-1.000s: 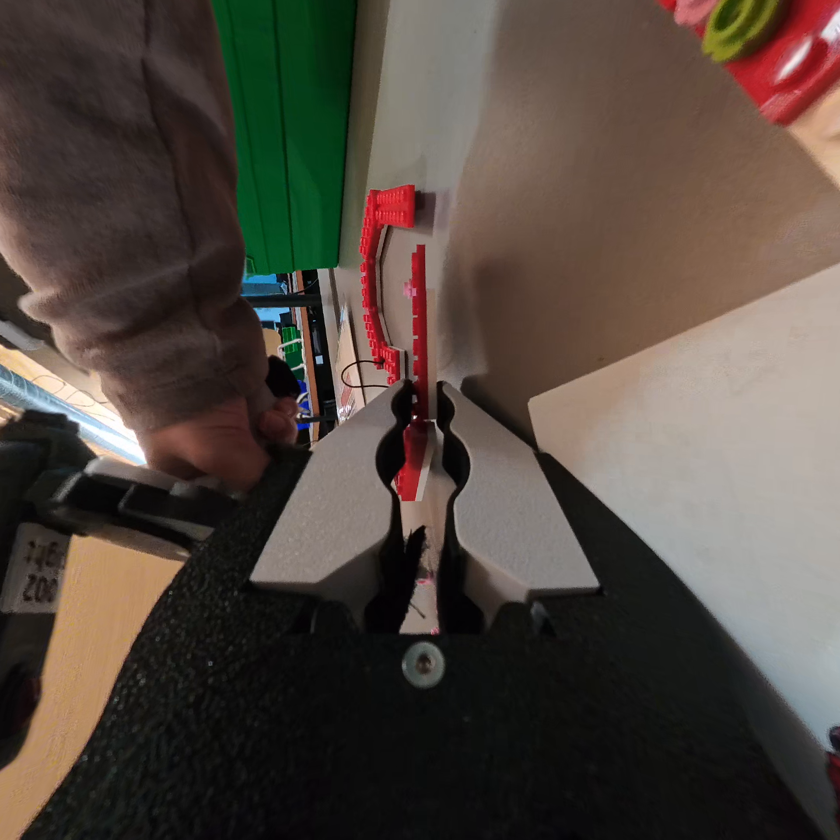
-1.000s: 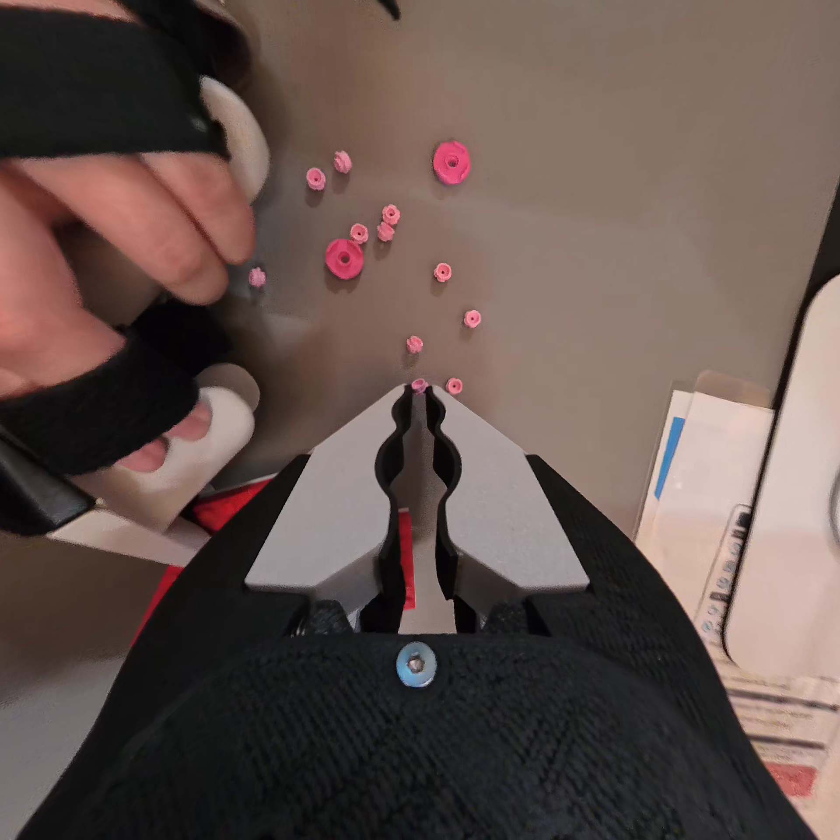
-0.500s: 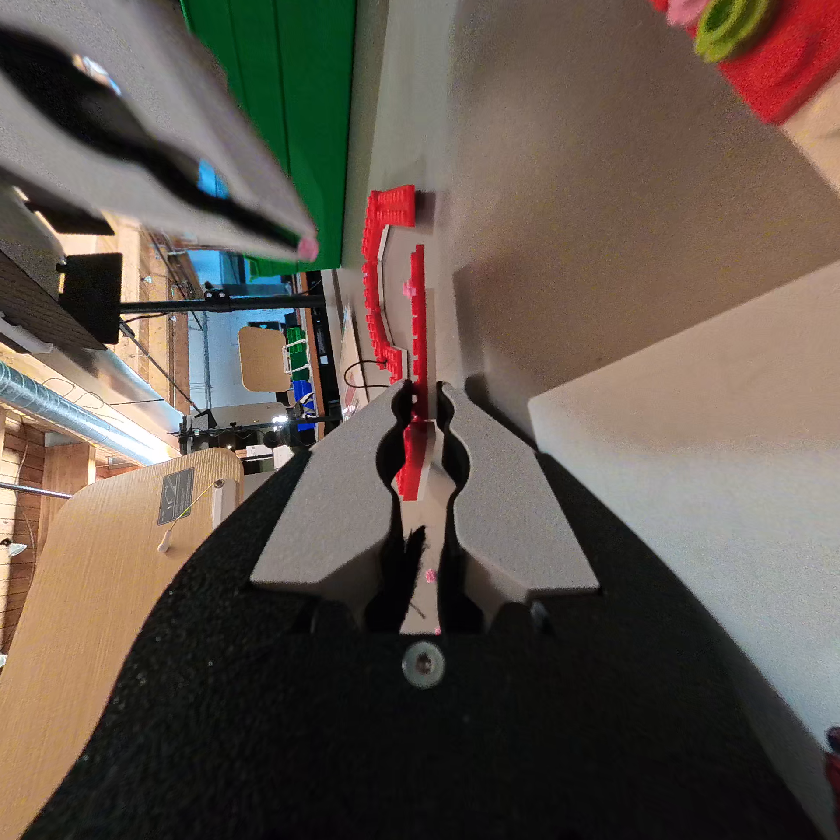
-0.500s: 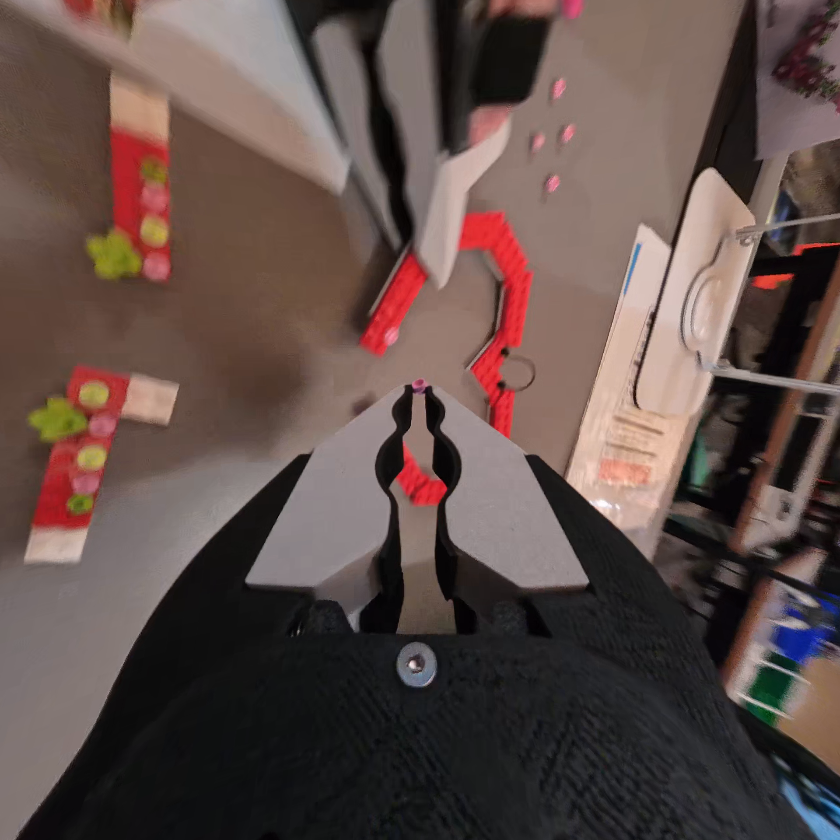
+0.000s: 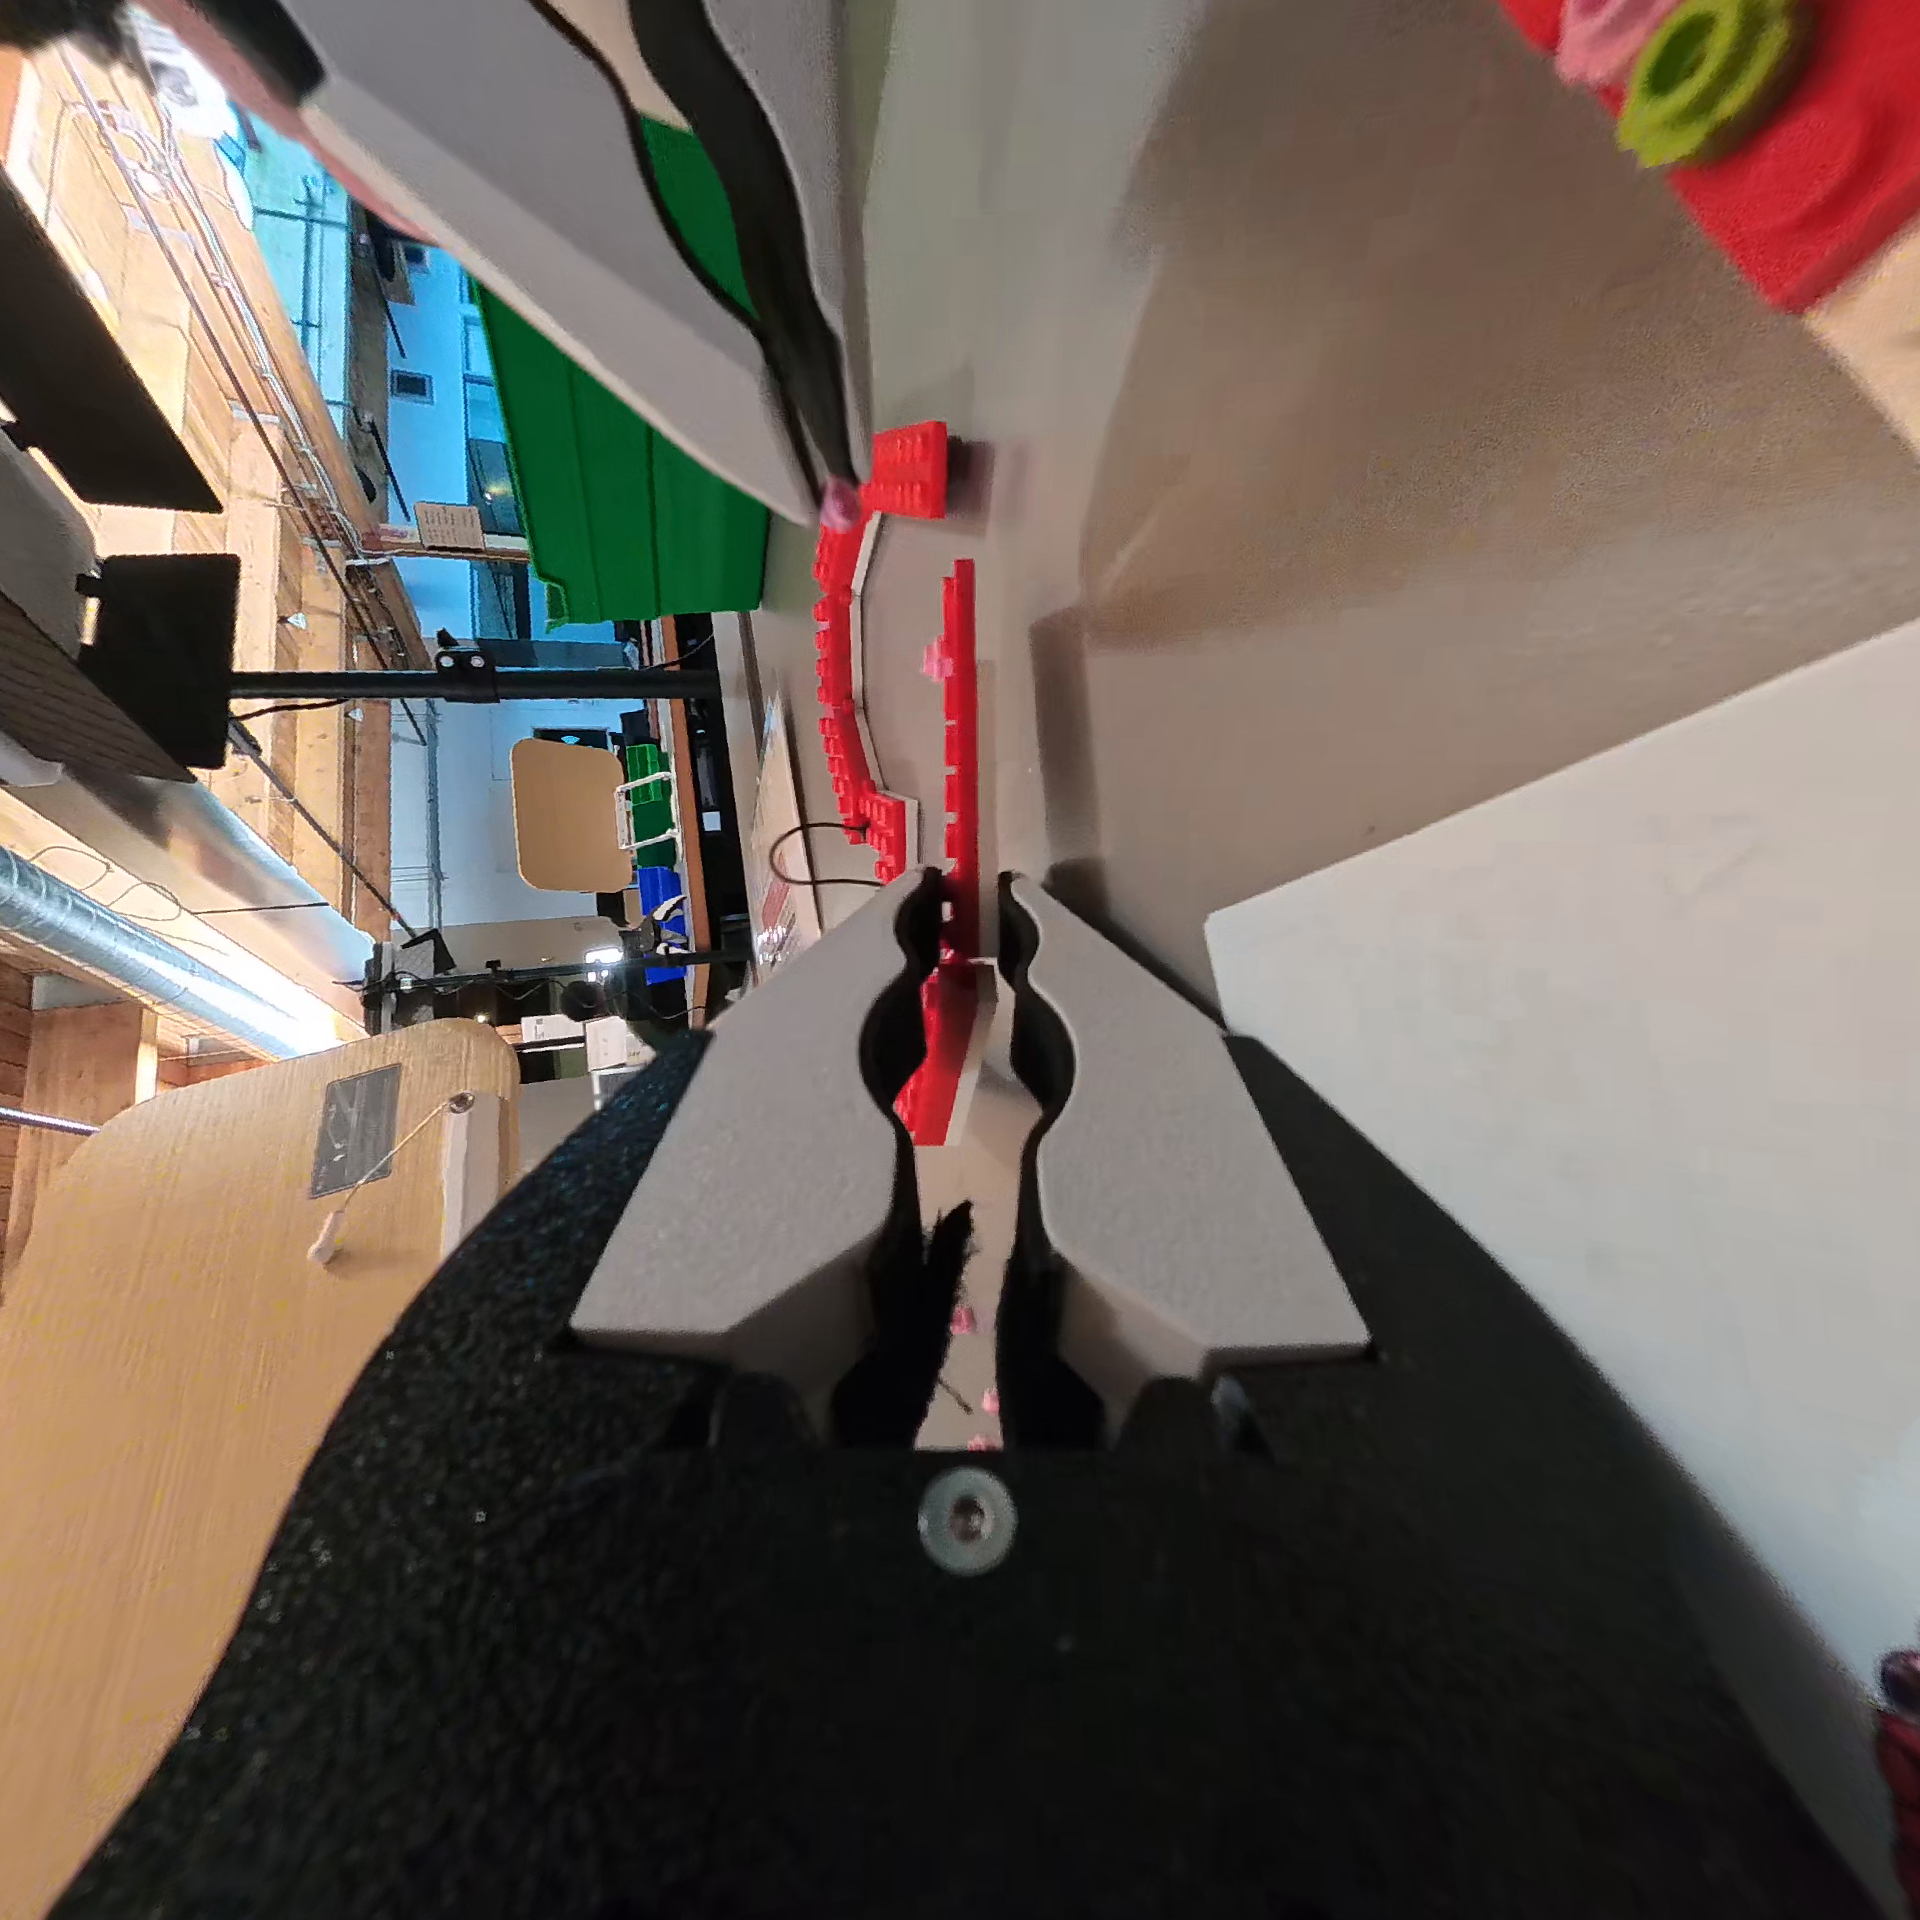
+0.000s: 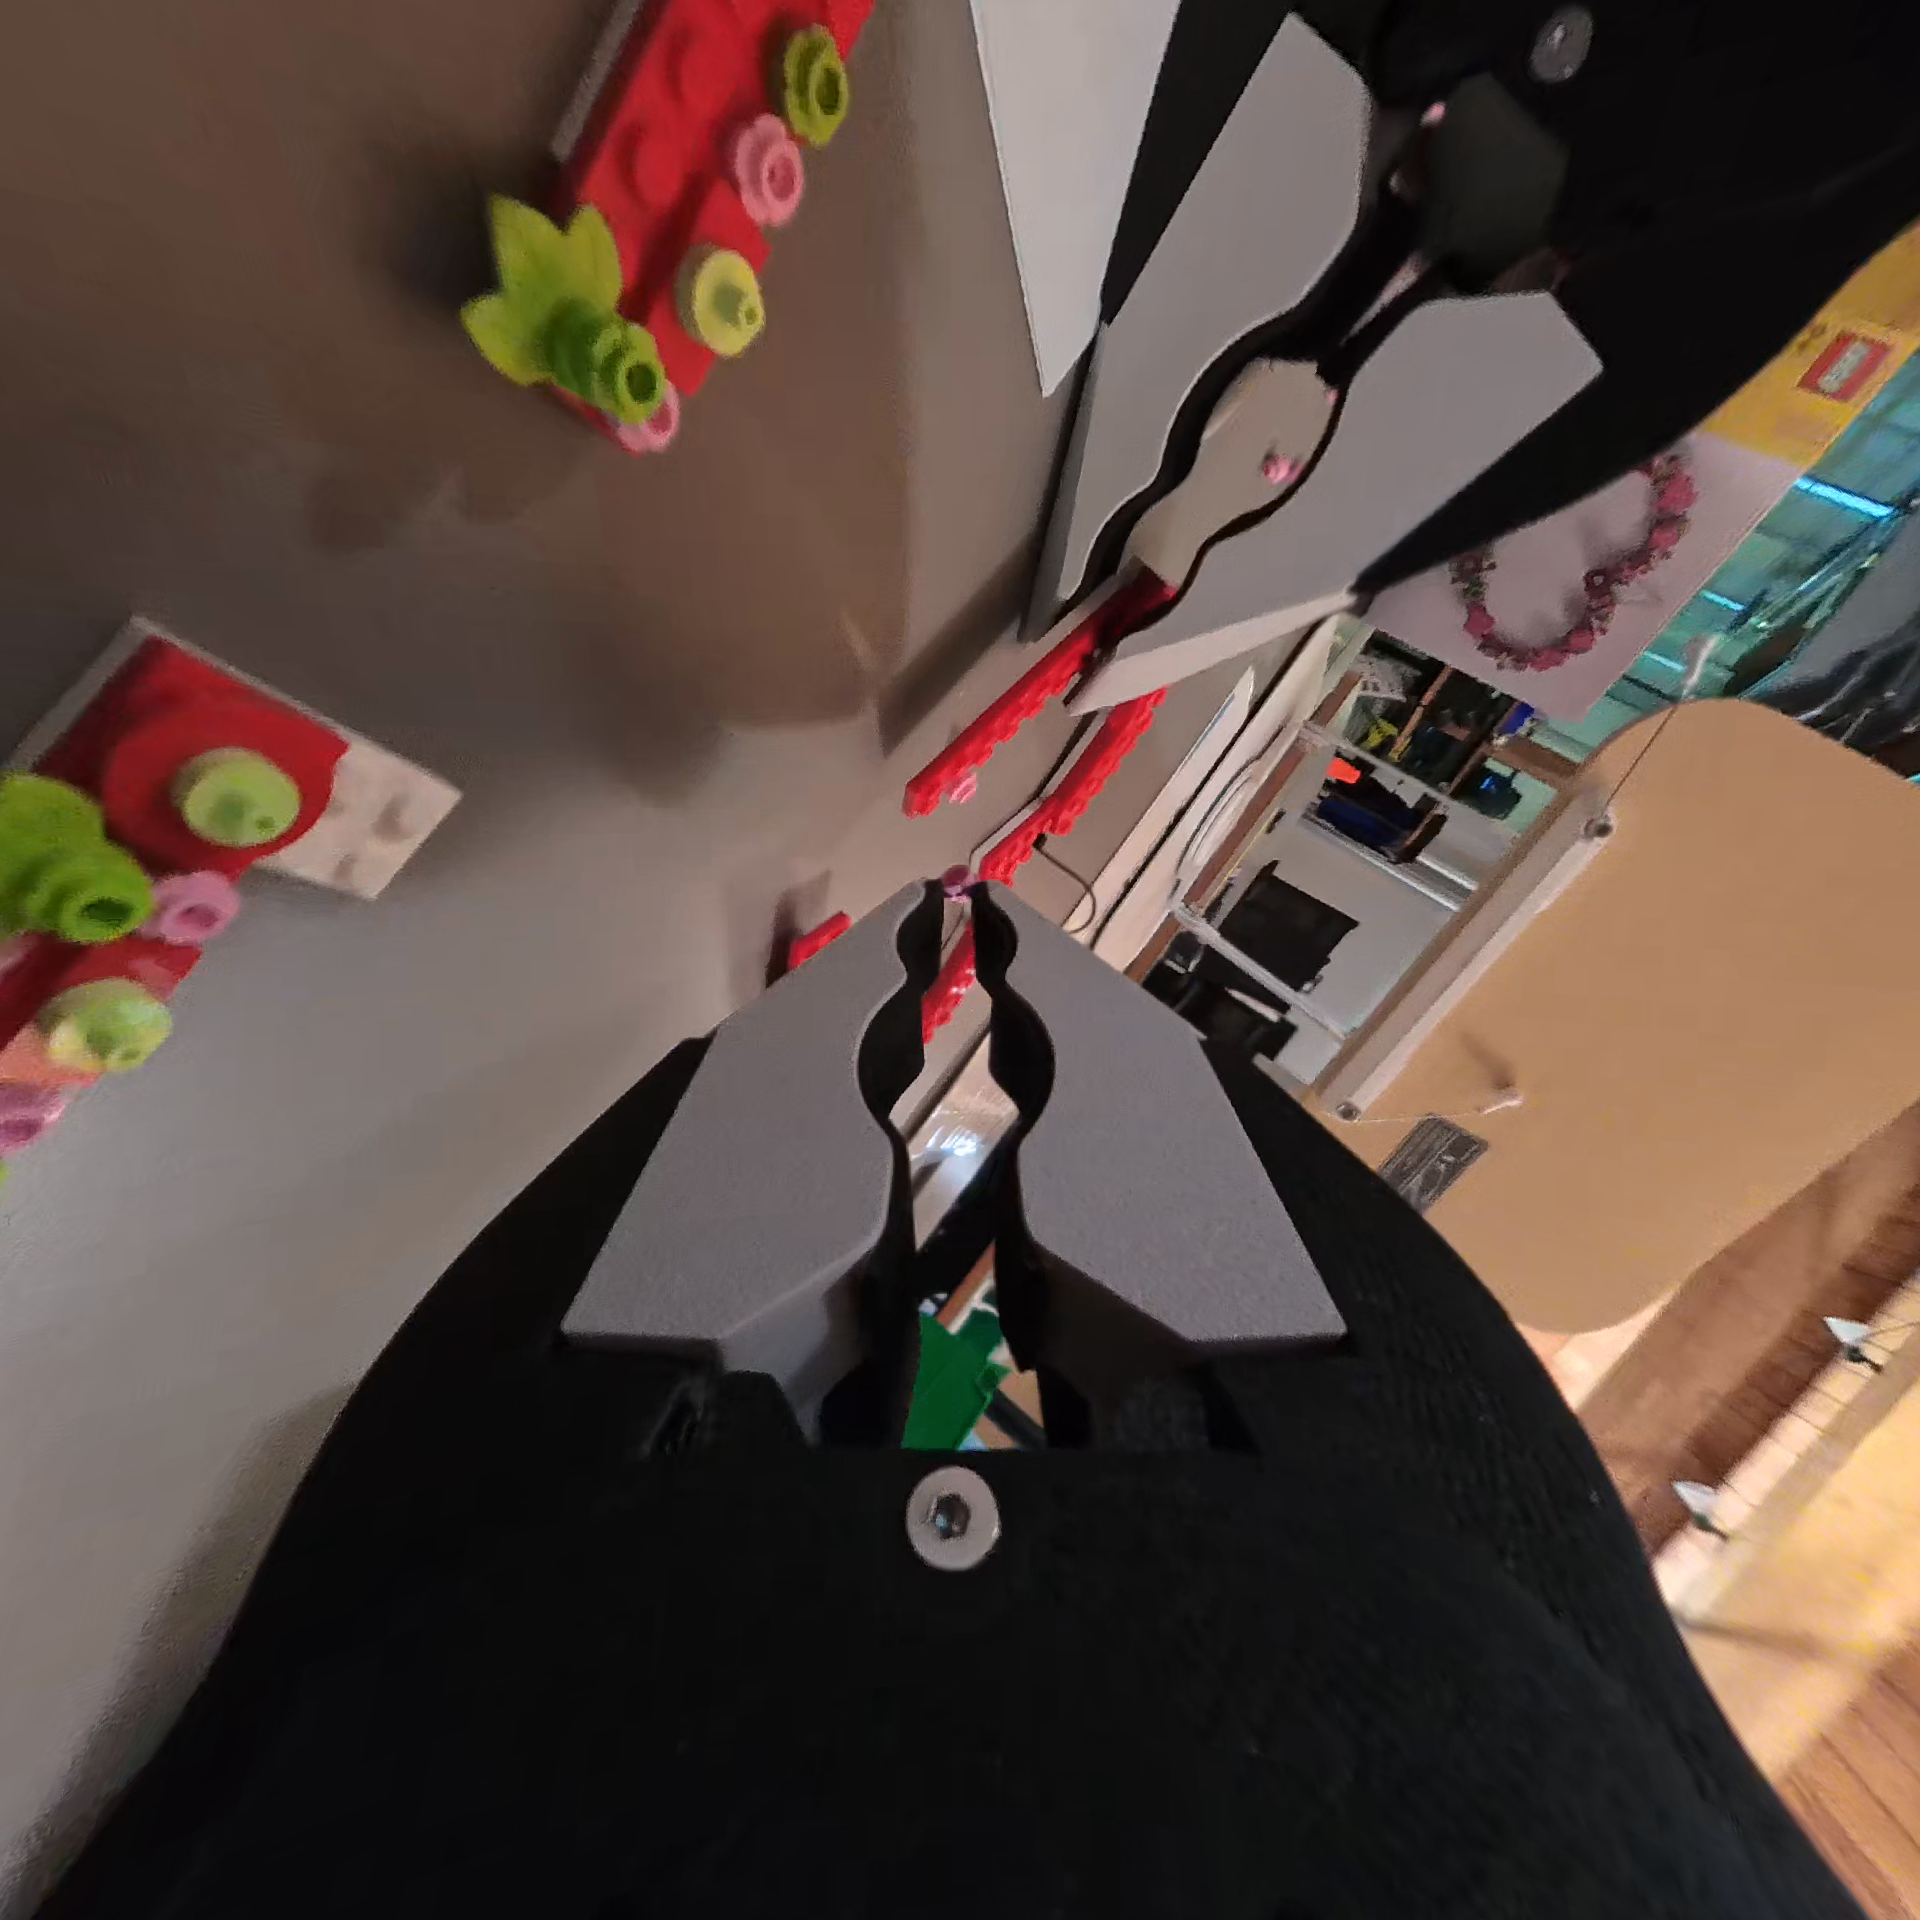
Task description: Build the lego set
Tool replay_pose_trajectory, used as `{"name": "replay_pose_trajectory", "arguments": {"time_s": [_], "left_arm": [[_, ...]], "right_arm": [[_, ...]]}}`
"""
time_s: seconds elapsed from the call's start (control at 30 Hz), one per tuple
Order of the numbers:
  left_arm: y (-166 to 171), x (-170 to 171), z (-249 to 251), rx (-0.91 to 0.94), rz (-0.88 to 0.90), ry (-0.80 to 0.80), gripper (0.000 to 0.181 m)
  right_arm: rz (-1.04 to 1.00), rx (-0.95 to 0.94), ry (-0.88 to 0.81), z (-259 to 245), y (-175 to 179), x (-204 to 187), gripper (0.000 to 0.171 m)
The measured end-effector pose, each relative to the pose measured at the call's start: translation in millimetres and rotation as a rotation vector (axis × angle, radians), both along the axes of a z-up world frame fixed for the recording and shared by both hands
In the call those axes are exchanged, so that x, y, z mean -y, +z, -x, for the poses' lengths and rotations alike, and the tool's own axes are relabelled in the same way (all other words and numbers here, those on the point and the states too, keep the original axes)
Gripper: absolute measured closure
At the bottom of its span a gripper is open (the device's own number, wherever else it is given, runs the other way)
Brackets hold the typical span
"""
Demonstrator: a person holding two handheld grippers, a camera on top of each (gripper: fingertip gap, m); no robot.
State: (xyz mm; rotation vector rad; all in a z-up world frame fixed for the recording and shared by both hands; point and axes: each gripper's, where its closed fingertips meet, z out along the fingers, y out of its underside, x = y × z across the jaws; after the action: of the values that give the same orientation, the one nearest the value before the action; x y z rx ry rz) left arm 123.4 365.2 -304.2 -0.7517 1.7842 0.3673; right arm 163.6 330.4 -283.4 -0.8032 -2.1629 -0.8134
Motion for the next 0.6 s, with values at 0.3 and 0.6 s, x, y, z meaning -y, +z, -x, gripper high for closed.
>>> {"name": "replay_pose_trajectory", "arguments": {"time_s": [0.3, 0.6], "left_arm": [[-0.1, 2.6, -1.3, 0.0, 0.008, -0.004, 0.174], [-0.2, 3.6, -1.7, -0.003, 0.005, -0.01, 0.174]], "right_arm": [[-0.061, 0.112, 0.126, 17.1, -8.4, -4.6, 0.168], [-0.118, 0.278, 0.215, 16.4, -14.4, -5.8, 0.168]]}}
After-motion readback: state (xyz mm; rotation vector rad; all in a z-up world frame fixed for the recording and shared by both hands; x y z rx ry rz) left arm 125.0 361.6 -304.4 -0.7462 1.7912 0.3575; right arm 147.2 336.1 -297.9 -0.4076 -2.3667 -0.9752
